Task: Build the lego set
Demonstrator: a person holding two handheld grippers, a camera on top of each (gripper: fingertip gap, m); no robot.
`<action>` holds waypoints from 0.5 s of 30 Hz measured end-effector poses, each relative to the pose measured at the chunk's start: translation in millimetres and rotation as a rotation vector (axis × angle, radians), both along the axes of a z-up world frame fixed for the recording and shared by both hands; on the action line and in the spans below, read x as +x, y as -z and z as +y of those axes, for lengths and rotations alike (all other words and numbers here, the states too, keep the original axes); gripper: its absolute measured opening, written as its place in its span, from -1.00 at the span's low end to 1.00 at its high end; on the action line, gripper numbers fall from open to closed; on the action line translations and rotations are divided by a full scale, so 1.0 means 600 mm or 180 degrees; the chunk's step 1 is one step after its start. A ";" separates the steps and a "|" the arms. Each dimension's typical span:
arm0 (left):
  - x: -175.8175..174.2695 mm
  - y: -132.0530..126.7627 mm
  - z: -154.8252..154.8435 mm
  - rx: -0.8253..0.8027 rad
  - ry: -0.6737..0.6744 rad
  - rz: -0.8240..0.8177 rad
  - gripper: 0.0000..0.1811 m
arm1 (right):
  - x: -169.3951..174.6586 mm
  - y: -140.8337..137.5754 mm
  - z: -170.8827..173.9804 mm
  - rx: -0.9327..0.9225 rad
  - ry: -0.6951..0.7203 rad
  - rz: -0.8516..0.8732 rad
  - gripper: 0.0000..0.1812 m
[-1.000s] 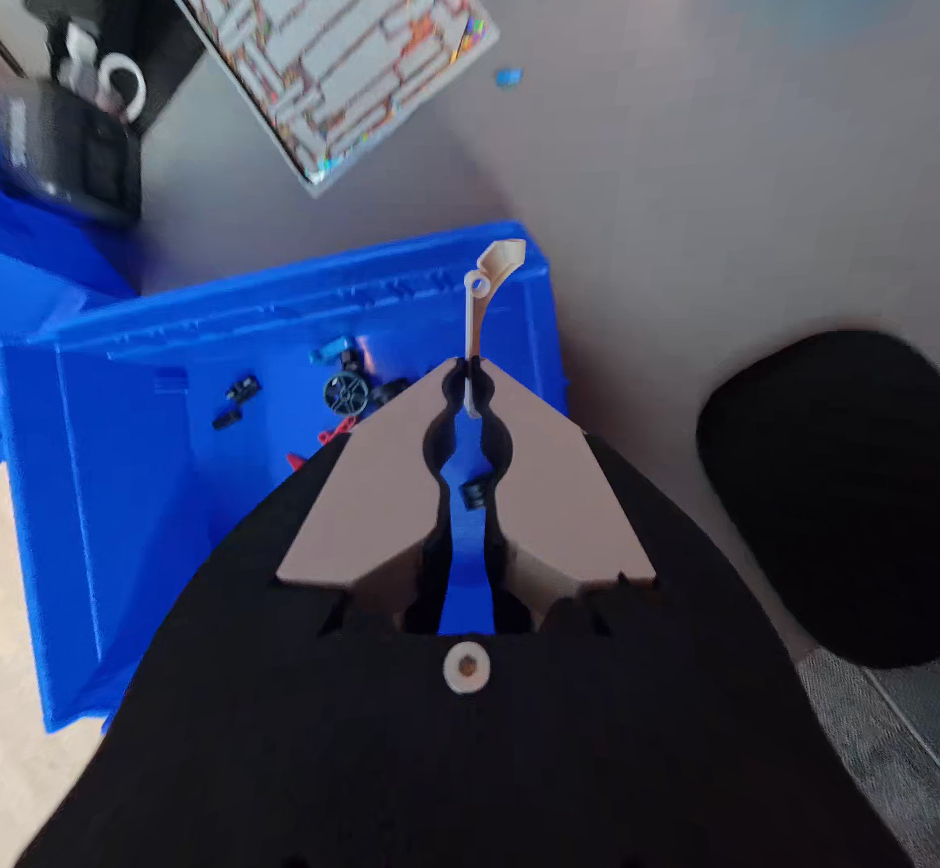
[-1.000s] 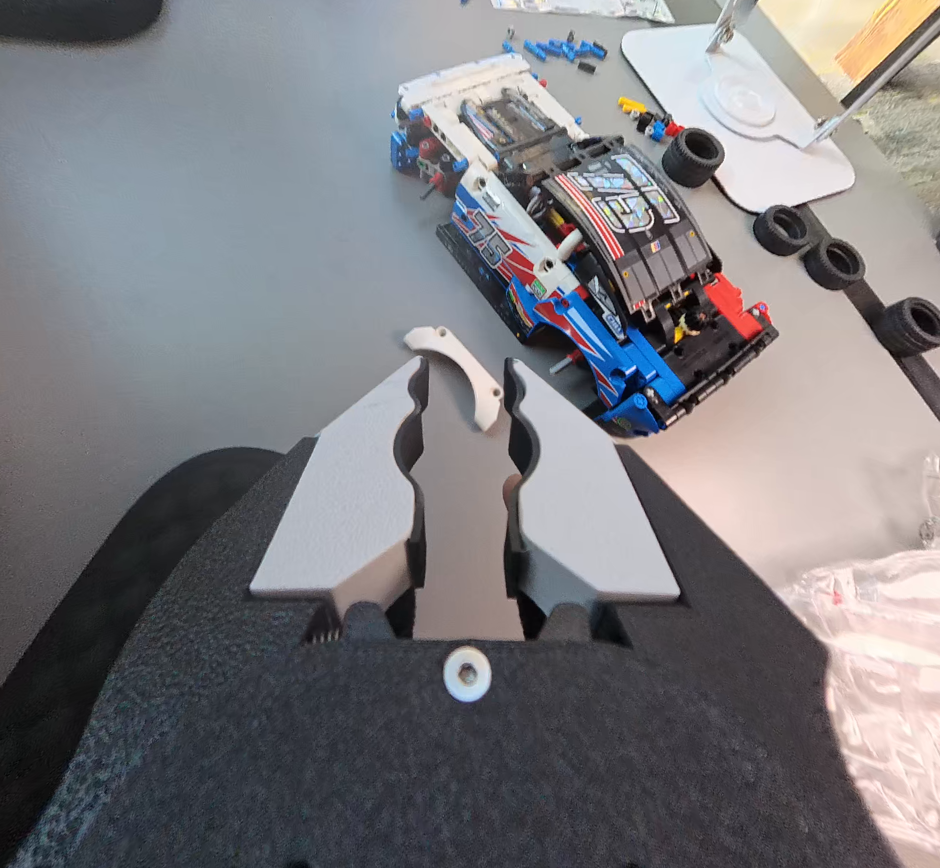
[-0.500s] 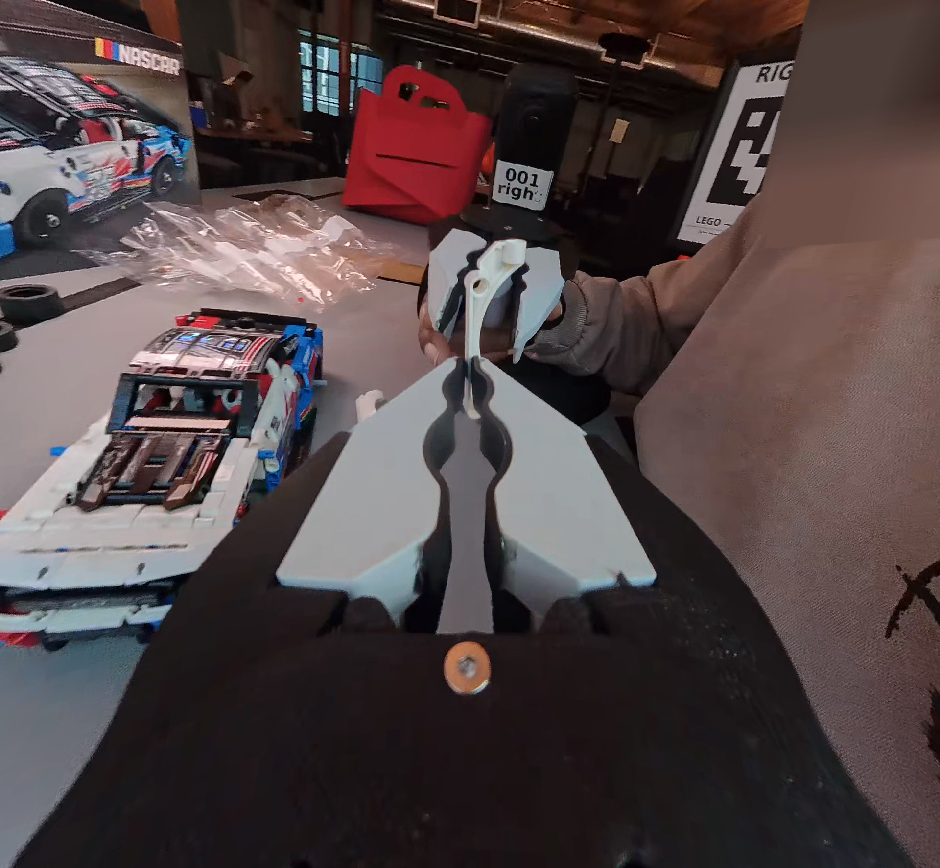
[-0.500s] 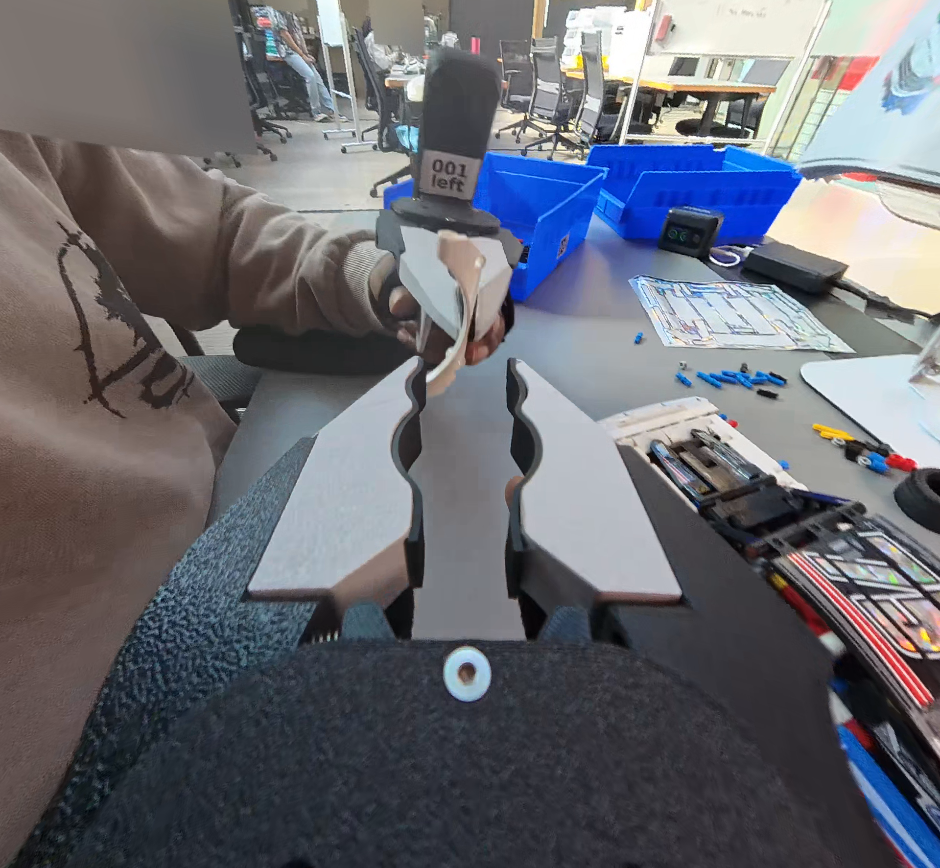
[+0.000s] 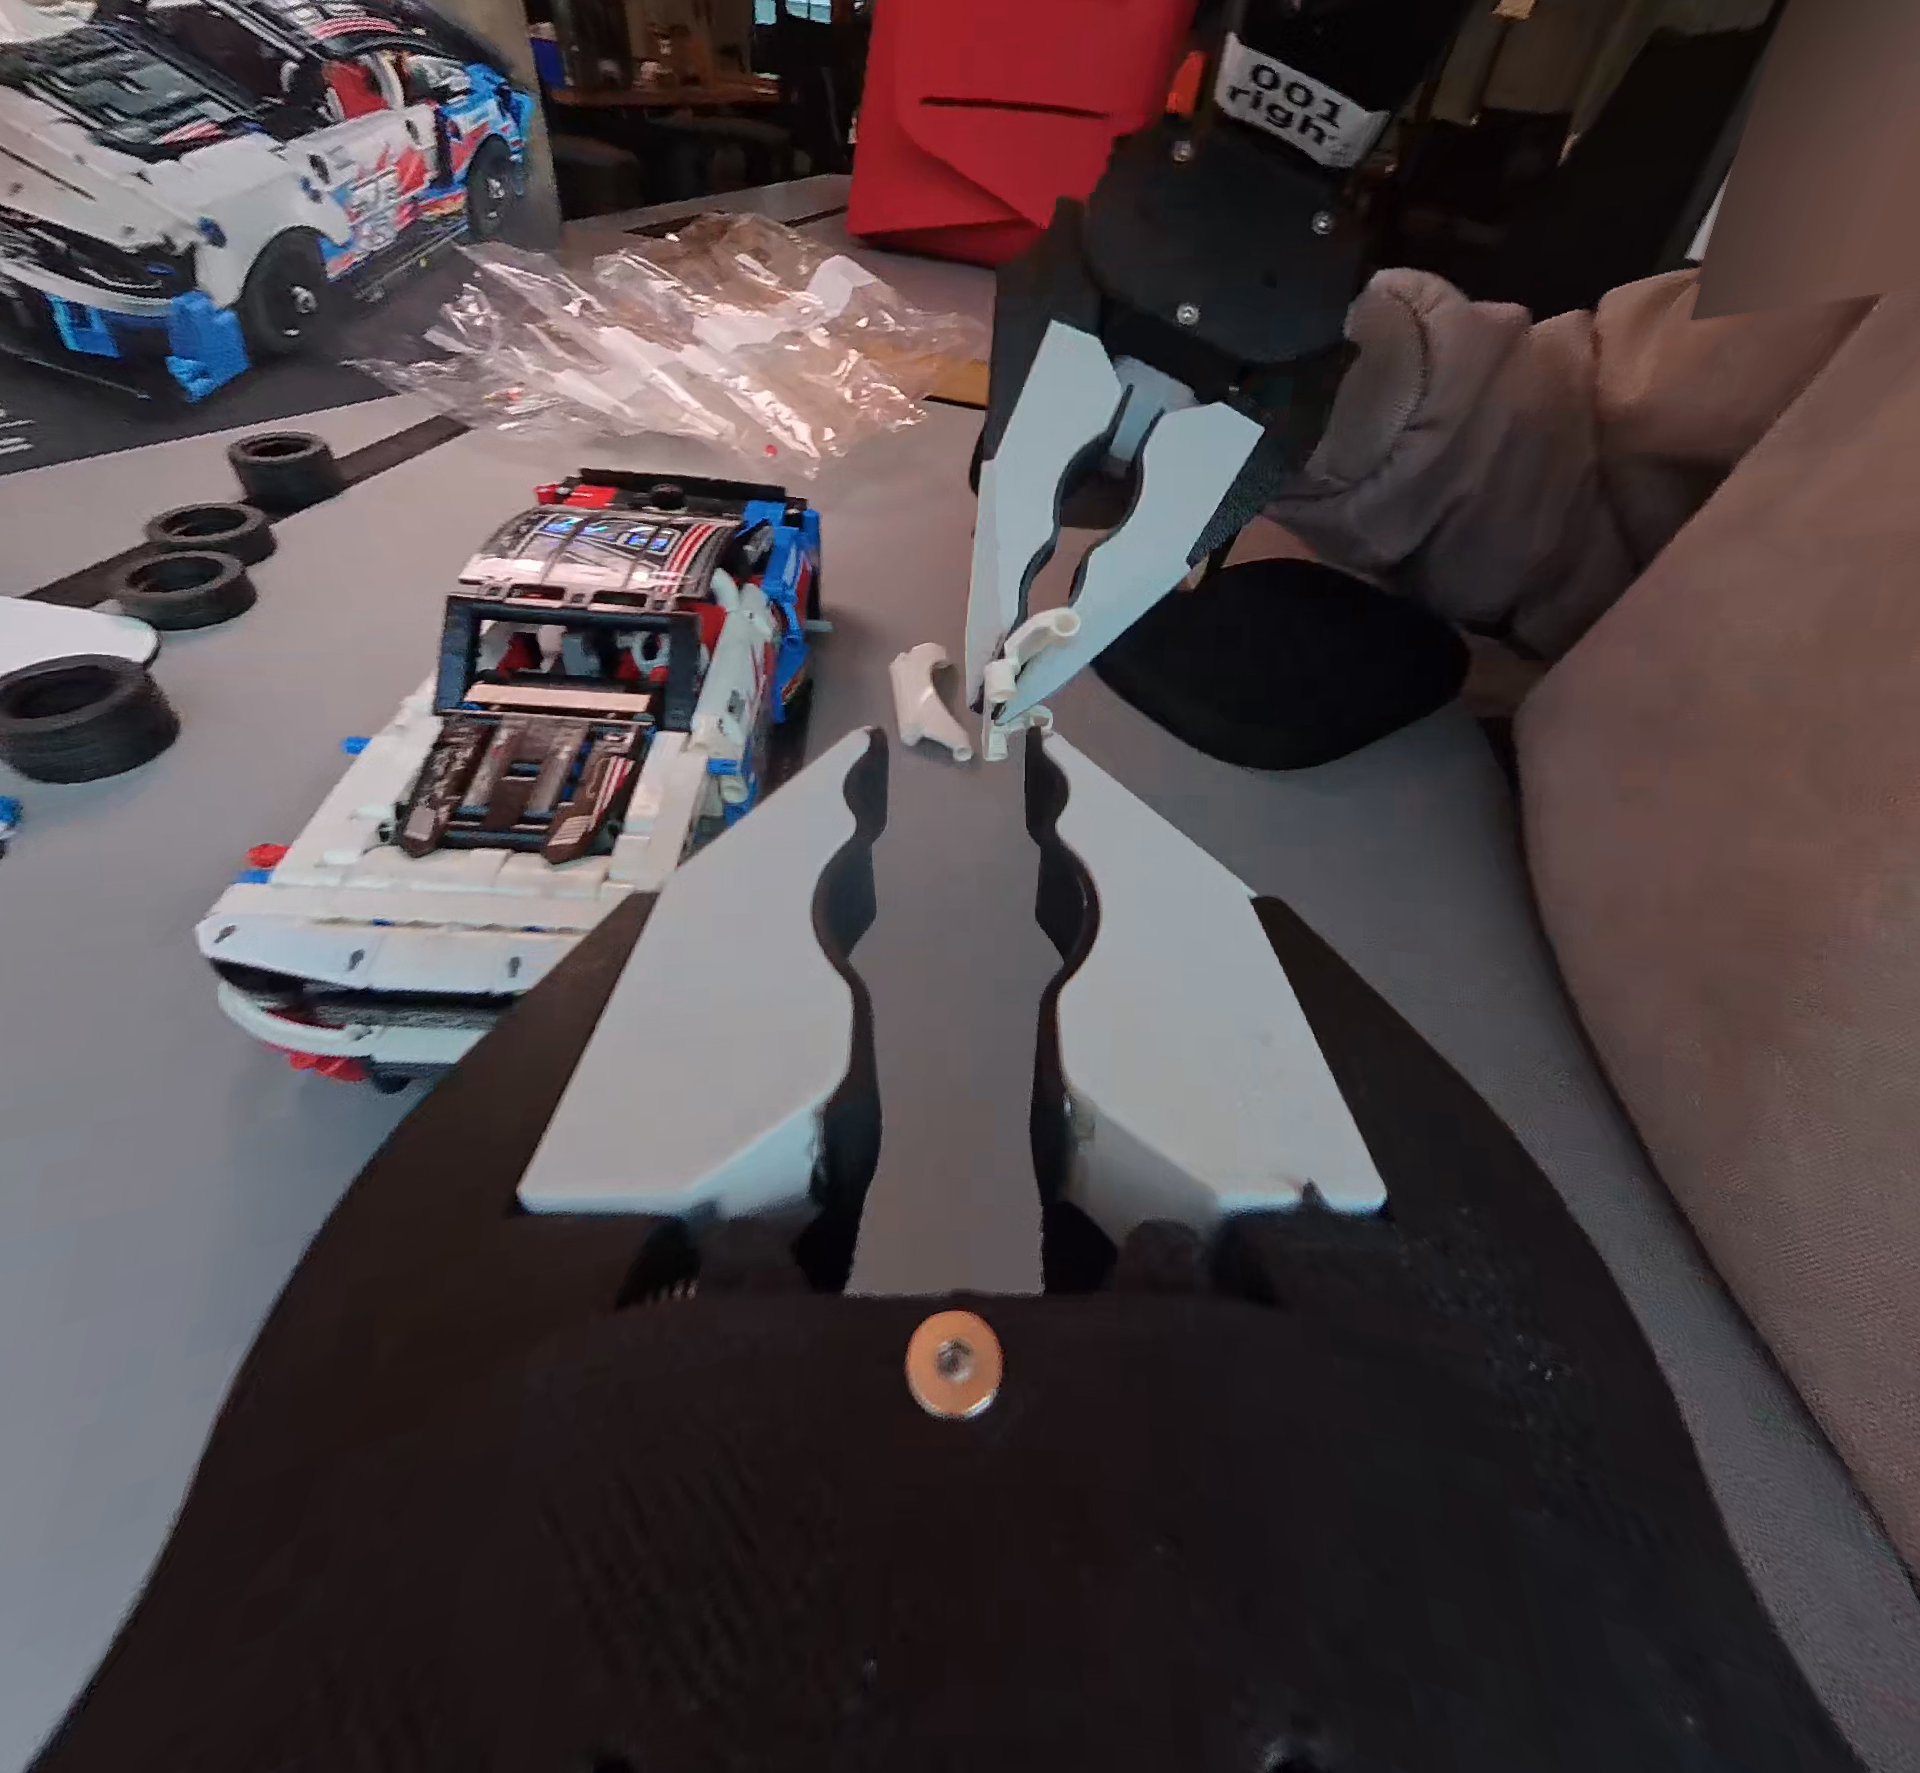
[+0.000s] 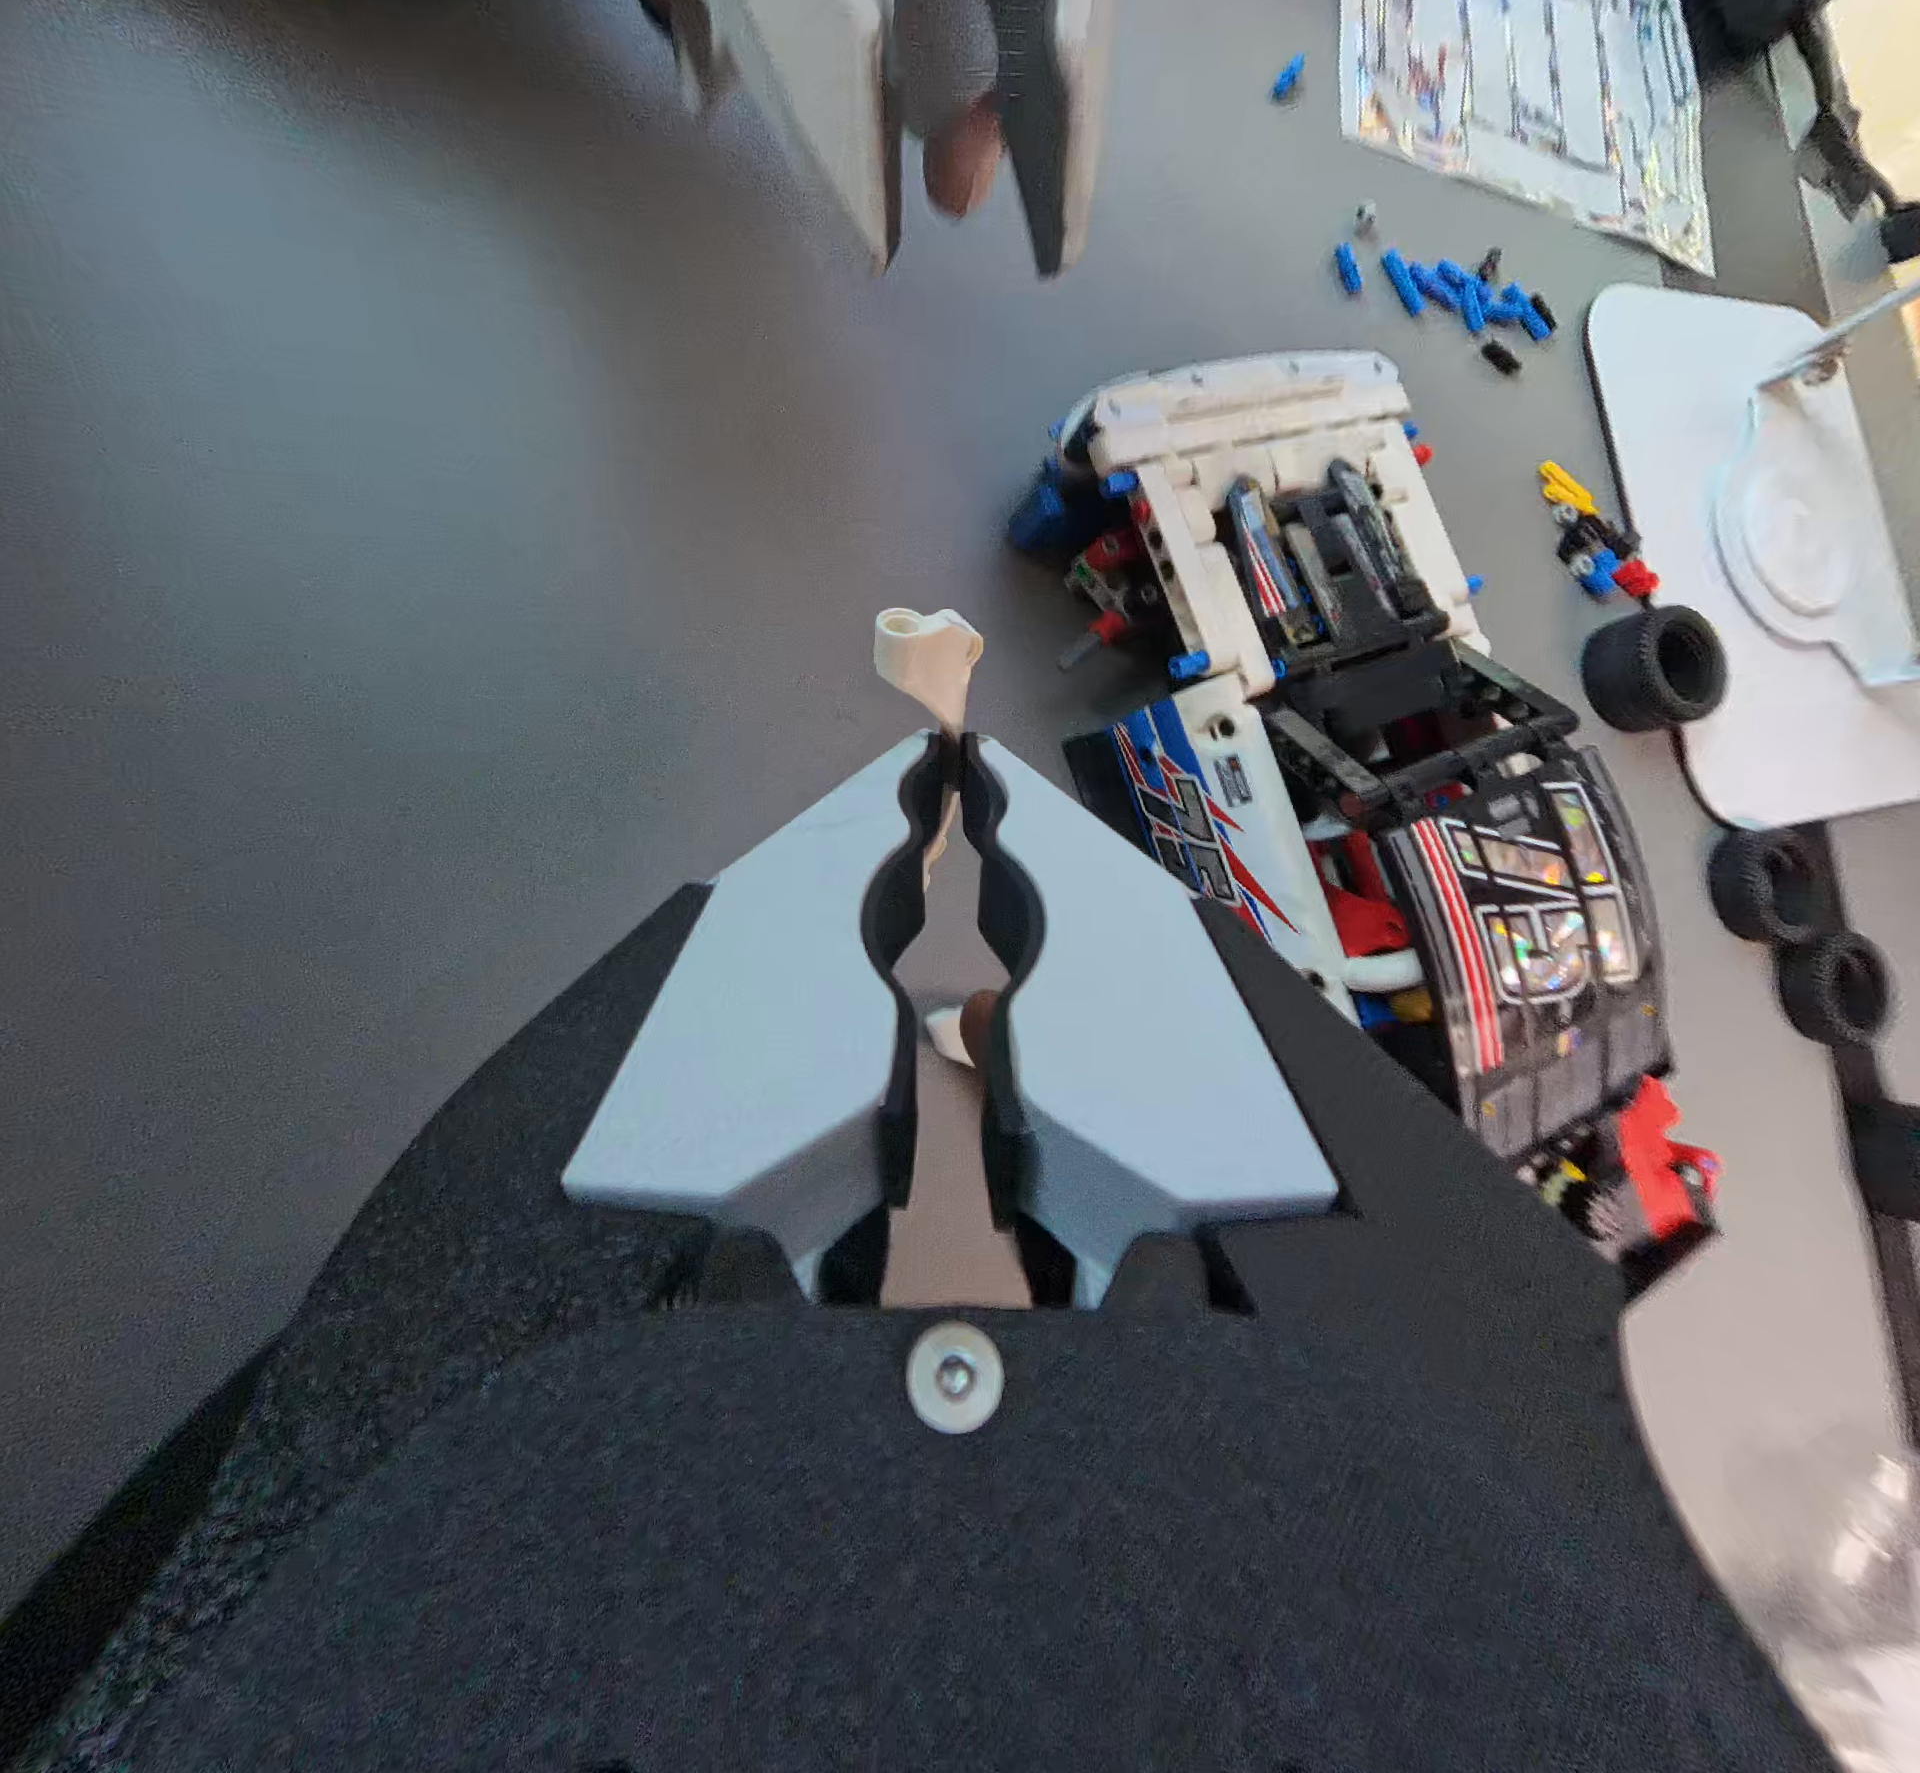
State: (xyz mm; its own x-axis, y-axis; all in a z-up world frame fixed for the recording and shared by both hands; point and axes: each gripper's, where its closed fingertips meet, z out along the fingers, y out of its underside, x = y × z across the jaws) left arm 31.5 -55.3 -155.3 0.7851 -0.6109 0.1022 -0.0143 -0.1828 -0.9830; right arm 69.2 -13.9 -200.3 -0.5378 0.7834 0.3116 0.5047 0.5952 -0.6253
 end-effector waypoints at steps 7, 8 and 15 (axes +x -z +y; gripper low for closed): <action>-0.043 0.023 0.016 -0.0100 -0.0478 0.0156 -0.71 | -0.017 0.074 0.011 0.1180 -0.0051 -0.0228 -0.99; -0.049 0.025 0.018 -0.0106 -0.0551 0.0187 -0.71 | -0.019 0.080 0.009 0.1213 -0.0060 -0.0225 -0.99; -0.102 0.016 0.028 -0.0058 -0.1123 0.0058 -0.68 | -0.017 0.088 -0.010 0.0659 -0.0037 -0.0203 -0.82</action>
State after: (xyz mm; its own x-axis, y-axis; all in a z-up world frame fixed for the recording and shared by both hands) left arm -29.7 -38.6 -165.0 0.9493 -0.2999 0.0946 0.0354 -0.1971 -0.9797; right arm 59.0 -19.8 -252.8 -0.5702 0.6998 0.4303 0.5317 0.7136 -0.4562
